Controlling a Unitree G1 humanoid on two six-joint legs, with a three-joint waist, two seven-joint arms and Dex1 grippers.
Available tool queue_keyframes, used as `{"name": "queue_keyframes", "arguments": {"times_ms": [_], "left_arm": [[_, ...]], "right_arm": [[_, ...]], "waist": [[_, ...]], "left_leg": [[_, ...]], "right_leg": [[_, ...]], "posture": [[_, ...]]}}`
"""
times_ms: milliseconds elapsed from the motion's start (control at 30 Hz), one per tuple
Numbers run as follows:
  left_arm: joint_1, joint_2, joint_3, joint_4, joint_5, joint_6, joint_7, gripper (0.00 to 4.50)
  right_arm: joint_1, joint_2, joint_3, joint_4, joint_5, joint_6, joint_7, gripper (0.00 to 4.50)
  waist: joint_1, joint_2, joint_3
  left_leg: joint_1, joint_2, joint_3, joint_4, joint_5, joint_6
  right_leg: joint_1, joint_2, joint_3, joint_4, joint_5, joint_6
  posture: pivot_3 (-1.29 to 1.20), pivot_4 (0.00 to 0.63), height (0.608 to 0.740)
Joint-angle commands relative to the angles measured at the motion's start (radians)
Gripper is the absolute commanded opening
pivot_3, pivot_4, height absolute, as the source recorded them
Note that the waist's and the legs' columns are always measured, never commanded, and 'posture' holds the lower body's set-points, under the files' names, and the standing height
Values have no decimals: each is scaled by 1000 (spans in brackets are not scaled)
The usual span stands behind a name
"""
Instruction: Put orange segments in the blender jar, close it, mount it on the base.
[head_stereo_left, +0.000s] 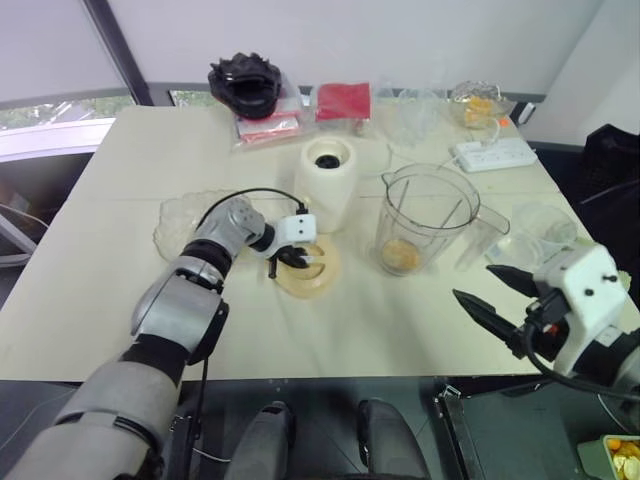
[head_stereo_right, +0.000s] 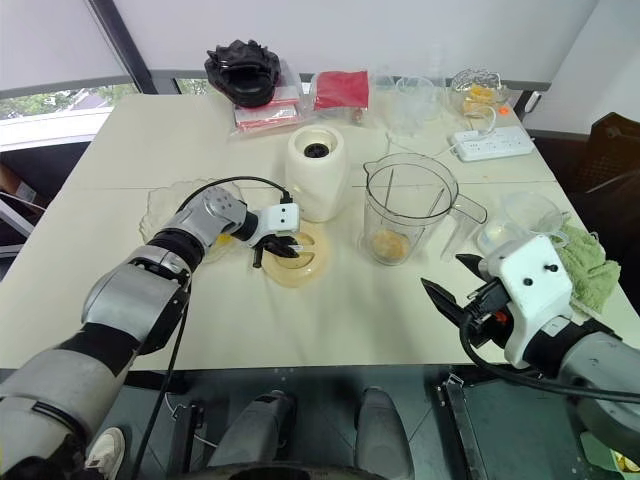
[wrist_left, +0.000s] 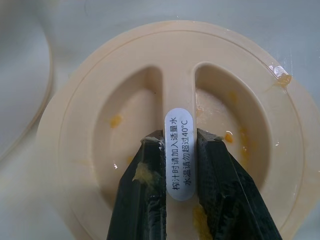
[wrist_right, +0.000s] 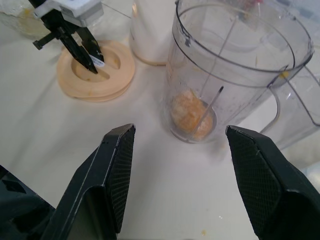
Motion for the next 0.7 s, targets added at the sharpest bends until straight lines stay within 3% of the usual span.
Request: {"name": "queue_keyframes", "arguments": {"times_ms": [33, 333, 700], "left_arm": [[0, 20, 41, -13, -41, -10, -53, 273], [3, 83, 120, -104, -143, -45, -217, 273], [77, 157, 181, -308, -257, 53, -248, 273]], "right_arm": [[-18, 59, 75, -24, -92, -22, -54, 3003], [-144, 329, 406, 111, -468, -69, -218, 3003], [-346, 503, 485, 284, -732, -58, -276, 3003]], "waist": [[0, -1, 0], [-3, -1, 0], [-5, 0, 0]], "left_leg": [[0, 0, 0, 0, 0, 0], [-1, -1, -1, 0, 0, 0], [-2, -1, -1, 0, 0, 0]], "right_leg": [[0, 0, 0, 0, 0, 0], [-2, 0, 0, 1, 0, 0], [-5, 1, 0, 3, 0, 0]], "posture": [[0, 150, 740], [0, 150, 740], [0, 150, 740]]}}
